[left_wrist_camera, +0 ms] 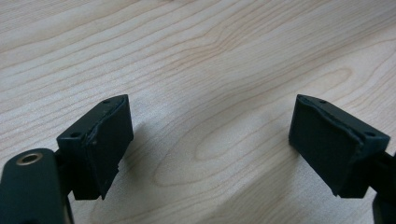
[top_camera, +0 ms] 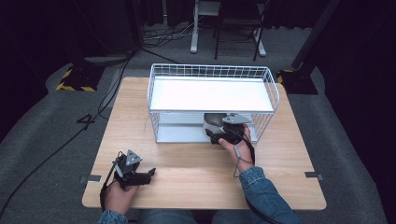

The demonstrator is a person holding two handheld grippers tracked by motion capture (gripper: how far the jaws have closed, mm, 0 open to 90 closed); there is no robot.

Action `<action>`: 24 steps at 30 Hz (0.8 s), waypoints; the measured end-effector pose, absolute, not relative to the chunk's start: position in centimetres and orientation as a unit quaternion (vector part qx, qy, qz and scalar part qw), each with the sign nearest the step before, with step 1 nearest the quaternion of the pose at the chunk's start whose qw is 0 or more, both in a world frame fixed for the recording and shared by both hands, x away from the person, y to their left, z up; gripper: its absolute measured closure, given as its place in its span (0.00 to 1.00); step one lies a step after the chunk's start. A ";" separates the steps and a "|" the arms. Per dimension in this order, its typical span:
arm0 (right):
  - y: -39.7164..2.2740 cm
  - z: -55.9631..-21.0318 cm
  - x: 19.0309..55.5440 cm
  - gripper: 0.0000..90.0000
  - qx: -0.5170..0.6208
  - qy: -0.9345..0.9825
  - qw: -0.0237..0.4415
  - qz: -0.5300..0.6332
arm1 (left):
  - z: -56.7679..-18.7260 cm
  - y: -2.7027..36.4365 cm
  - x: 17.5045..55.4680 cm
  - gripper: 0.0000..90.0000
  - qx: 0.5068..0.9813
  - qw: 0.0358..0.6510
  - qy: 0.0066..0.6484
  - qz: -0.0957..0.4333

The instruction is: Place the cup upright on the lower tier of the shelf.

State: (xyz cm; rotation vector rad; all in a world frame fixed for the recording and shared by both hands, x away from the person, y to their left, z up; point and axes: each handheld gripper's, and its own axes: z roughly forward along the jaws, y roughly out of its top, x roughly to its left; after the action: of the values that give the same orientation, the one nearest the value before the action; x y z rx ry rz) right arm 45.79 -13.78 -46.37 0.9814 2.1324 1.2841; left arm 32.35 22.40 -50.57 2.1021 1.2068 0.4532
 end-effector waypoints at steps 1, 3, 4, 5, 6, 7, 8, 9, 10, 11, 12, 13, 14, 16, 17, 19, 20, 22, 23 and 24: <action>-13.8 -46.4 45.8 0.03 0.358 0.775 0.232 0.467 | -50.6 22.4 32.4 0.16 0.804 0.331 0.462 0.174; -13.9 -46.4 45.7 0.03 0.358 0.773 0.234 0.468 | -50.6 22.4 32.4 0.16 0.804 0.332 0.462 0.173; -13.9 -46.4 45.7 0.03 0.359 0.773 0.234 0.468 | -50.6 22.4 32.4 0.16 0.804 0.331 0.462 0.173; -13.9 -46.3 45.7 0.03 0.359 0.773 0.234 0.468 | -50.6 22.4 32.4 0.16 0.804 0.331 0.462 0.173; -13.9 -46.3 45.6 0.03 0.359 0.772 0.234 0.469 | -50.6 22.4 32.4 0.16 0.804 0.331 0.462 0.174; -14.0 -46.3 45.6 0.03 0.358 0.773 0.232 0.470 | -50.6 22.4 32.4 0.16 0.804 0.331 0.462 0.174; -14.0 -46.3 45.6 0.03 0.358 0.773 0.232 0.470 | -50.6 22.4 32.4 0.16 0.804 0.331 0.462 0.174; -14.1 -46.3 45.6 0.02 0.357 0.773 0.233 0.470 | -50.6 22.4 32.4 0.16 0.804 0.331 0.462 0.174; -14.2 -46.4 45.6 0.02 0.353 0.773 0.237 0.471 | -50.6 22.4 32.4 0.16 0.804 0.332 0.462 0.173; -14.3 -46.4 45.5 0.02 0.354 0.774 0.235 0.470 | -50.6 22.4 32.4 0.16 0.804 0.332 0.462 0.173; -14.3 -46.4 45.5 0.02 0.354 0.773 0.237 0.471 | -50.6 22.4 32.4 0.16 0.804 0.332 0.462 0.173; -14.4 -46.4 45.4 0.02 0.354 0.772 0.236 0.471 | -50.6 22.4 32.4 0.16 0.805 0.331 0.461 0.174; -14.4 -46.4 45.4 0.02 0.354 0.772 0.236 0.471 | -50.6 22.4 32.4 0.16 0.805 0.331 0.461 0.174; -14.6 -46.4 45.1 0.02 0.355 0.769 0.234 0.477 | -50.6 22.4 32.4 0.16 0.804 0.332 0.462 0.173; -14.7 -46.3 45.0 0.02 0.355 0.769 0.234 0.478 | -50.6 22.4 32.4 0.16 0.804 0.331 0.462 0.174; -14.9 -46.1 44.6 0.02 0.357 0.766 0.231 0.483 | -50.6 22.4 32.4 0.16 0.804 0.330 0.462 0.175; -15.0 -46.0 44.4 0.02 0.356 0.766 0.232 0.483 | -50.6 22.4 32.4 0.16 0.804 0.330 0.462 0.175; -15.1 -45.8 44.0 0.02 0.356 0.766 0.231 0.483 | -50.6 22.4 32.4 0.16 0.804 0.330 0.462 0.175; -15.2 -45.7 43.8 0.02 0.355 0.766 0.230 0.483 | -50.6 22.4 32.4 0.16 0.804 0.331 0.463 0.174; -15.3 -45.6 43.6 0.02 0.355 0.766 0.230 0.485 | -50.6 22.4 32.4 0.16 0.804 0.331 0.463 0.174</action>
State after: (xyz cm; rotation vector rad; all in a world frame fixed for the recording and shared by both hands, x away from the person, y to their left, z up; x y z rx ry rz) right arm 43.60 -15.31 -45.57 0.9773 2.1068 1.3340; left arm 32.38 22.39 -50.56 2.1022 1.2095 0.4547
